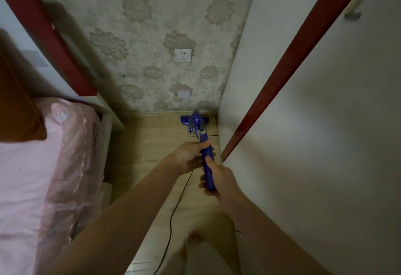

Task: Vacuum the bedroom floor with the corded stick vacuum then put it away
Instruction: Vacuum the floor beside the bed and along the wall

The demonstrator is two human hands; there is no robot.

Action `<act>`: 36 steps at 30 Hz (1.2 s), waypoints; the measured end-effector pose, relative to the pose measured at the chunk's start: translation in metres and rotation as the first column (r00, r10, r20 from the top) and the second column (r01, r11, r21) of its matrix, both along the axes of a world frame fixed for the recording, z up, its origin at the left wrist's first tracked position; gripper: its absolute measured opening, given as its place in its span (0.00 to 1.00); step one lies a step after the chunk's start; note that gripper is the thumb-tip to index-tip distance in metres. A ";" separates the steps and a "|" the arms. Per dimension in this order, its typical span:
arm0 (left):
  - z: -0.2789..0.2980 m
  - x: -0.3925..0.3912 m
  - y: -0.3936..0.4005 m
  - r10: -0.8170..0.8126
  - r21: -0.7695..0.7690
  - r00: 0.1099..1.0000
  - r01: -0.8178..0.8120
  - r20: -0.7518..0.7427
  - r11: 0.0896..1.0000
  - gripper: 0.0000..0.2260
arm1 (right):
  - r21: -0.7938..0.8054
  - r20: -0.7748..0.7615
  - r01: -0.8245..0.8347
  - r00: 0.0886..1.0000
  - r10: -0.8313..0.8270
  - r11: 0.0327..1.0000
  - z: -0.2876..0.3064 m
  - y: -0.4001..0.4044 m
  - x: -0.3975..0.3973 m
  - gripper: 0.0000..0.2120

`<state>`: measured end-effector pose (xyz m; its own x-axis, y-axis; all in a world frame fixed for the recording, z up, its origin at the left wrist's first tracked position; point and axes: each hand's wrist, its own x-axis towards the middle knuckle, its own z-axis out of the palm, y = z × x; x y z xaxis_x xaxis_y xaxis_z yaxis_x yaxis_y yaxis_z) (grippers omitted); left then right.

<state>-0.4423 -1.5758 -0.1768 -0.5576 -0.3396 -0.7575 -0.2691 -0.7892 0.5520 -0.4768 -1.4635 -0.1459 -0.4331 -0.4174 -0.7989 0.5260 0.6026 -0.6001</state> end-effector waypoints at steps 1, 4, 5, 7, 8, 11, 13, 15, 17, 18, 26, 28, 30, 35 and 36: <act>-0.001 -0.004 -0.001 0.020 0.007 1.000 -0.020 -0.003 1.000 0.09 | 0.016 -0.010 0.019 1.000 -0.019 1.000 0.001 -0.003 -0.002 0.16; -0.004 -0.017 0.002 0.114 -0.010 0.993 -0.114 -0.023 0.993 0.12 | 0.040 -0.089 0.039 0.995 -0.035 0.998 0.001 -0.007 -0.002 0.17; -0.006 -0.021 0.004 0.127 -0.054 0.992 -0.128 -0.018 0.990 0.14 | 0.043 -0.123 0.033 0.992 -0.027 0.999 0.000 -0.007 -0.003 0.17; -0.008 -0.023 0.011 0.130 -0.161 0.991 -0.128 0.005 0.979 0.16 | 0.036 -0.188 0.004 0.982 0.003 0.999 -0.002 -0.005 -0.003 0.19; -0.009 -0.021 0.015 0.132 -0.203 0.991 -0.126 0.016 0.971 0.16 | 0.032 -0.215 -0.015 0.976 0.021 0.999 -0.003 -0.002 -0.002 0.19; -0.009 -0.007 0.027 0.136 -0.289 0.989 -0.115 0.054 0.950 0.17 | 0.031 -0.242 -0.056 0.968 0.062 0.998 -0.005 0.008 0.010 0.19; -0.007 0.008 0.034 0.127 -0.332 0.989 -0.096 0.073 0.938 0.18 | 0.027 -0.232 -0.048 0.971 0.053 0.998 -0.004 0.015 0.025 0.20; -0.002 0.027 0.040 0.107 -0.348 0.991 -0.075 0.076 0.935 0.18 | 0.018 -0.221 -0.032 0.975 0.035 0.999 0.001 0.021 0.044 0.20; 0.005 0.051 0.049 0.089 -0.344 0.993 -0.059 0.073 0.937 0.18 | 0.020 -0.215 -0.033 0.976 0.036 0.999 0.010 0.029 0.066 0.19; 0.010 0.063 0.054 0.089 -0.339 0.993 -0.058 0.074 0.939 0.18 | 0.028 -0.215 -0.044 0.975 0.049 0.999 0.015 0.034 0.078 0.20; 0.036 0.165 0.101 0.100 -0.206 0.994 -0.087 0.049 0.975 0.11 | 0.001 -0.120 -0.015 0.993 0.015 1.000 0.047 0.088 0.168 0.15; 0.044 0.182 0.110 0.078 -0.099 0.997 -0.076 0.022 0.992 0.10 | 0.016 -0.129 -0.059 0.990 0.061 0.998 0.054 0.104 0.177 0.15; 0.051 0.197 0.117 0.022 -0.003 1.000 -0.022 0.000 1.000 0.09 | 0.038 -0.149 -0.137 0.979 0.141 0.990 0.059 0.119 0.184 0.18; 0.055 0.213 0.132 -0.070 0.041 0.997 0.071 -0.017 0.997 0.13 | 0.032 -0.159 -0.177 0.971 0.180 0.984 0.061 0.141 0.194 0.19; 0.054 0.213 0.132 -0.066 0.034 0.997 0.067 -0.025 0.997 0.14 | 0.031 -0.166 -0.176 0.970 0.179 0.984 0.061 0.141 0.195 0.19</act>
<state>-0.2295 -1.4442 -0.1228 -0.5960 -0.2745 -0.7546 -0.3092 -0.7889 0.5311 -0.2820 -1.3229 -0.0853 -0.4815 -0.4879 -0.7281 0.3024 0.6872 -0.6605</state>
